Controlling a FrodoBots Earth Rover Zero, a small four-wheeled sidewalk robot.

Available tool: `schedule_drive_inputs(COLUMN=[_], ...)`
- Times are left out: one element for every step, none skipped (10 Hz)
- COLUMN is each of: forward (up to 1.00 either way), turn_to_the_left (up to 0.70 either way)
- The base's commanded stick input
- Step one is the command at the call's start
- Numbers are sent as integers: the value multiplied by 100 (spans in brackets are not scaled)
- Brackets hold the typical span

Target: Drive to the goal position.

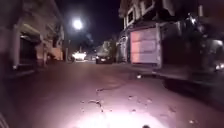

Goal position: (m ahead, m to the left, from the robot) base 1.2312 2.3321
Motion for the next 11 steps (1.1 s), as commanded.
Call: schedule_drive_inputs(forward=[70,70,70,70,70,70,70,70,70,70,70], turn_to_the_left=[0,0,0,0,0,0,0,0,0,0,0])
